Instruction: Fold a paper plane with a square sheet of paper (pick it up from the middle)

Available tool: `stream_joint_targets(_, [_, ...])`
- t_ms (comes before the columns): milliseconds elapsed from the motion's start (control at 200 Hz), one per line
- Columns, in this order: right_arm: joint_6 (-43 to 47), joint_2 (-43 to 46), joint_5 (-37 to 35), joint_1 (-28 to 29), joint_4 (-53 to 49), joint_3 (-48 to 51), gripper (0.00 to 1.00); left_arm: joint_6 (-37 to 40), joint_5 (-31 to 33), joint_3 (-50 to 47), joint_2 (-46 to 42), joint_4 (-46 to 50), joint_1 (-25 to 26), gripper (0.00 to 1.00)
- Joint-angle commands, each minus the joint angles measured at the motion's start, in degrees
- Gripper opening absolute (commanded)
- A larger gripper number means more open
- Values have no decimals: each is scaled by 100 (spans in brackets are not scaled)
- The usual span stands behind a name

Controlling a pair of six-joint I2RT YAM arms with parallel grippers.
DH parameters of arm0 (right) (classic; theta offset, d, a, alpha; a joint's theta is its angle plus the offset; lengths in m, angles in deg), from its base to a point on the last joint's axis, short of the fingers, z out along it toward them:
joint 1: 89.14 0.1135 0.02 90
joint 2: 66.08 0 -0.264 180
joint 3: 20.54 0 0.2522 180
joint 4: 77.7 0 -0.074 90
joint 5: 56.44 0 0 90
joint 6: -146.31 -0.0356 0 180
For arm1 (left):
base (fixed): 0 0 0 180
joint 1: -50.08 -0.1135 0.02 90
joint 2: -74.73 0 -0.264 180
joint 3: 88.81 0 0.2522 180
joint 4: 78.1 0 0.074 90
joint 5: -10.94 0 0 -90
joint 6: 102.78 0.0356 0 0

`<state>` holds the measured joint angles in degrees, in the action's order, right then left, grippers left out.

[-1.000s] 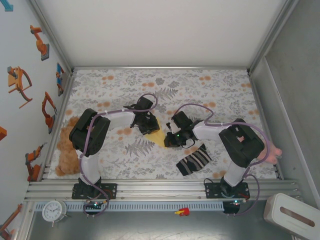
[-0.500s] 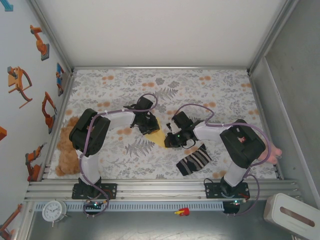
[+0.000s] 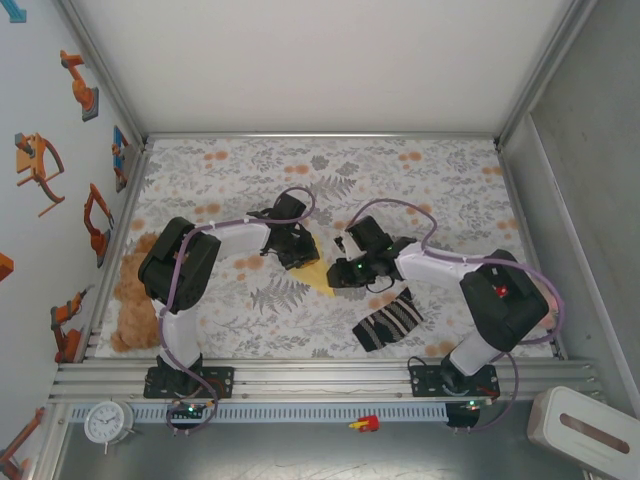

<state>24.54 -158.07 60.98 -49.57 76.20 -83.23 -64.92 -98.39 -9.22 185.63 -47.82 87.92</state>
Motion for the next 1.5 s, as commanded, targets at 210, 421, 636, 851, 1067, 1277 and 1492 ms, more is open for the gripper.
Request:
stream_joint_targets(210, [-58, -849, 694, 15, 445, -484, 9, -31, 501, -264, 406, 826, -29, 15])
stream_joint_targets(421, [-75, -1120, 633, 16, 399, -371, 7, -56, 555, -242, 455, 897, -29, 15])
stream_joint_targets(636, [-111, -1208, 622, 15, 386, -130, 6, -74, 691, -201, 554, 1077, -31, 14])
stream_joint_targets(851, [-154, -1195, 624, 15, 449, 153, 6, -107, 834, -183, 643, 1228, -29, 14])
stream_joint_targets(1067, [-188, -872, 727, 16, 518, 560, 6, -140, 950, -214, 688, 1306, -28, 14])
stream_joint_targets(1277, [-143, -329, 742, 15, 291, 993, 6, -148, 968, -234, 685, 1319, -26, 14])
stream_joint_targets(1492, [-170, 279, 493, -2, 136, 855, 6, -106, 835, -205, 610, 1210, -19, 14])
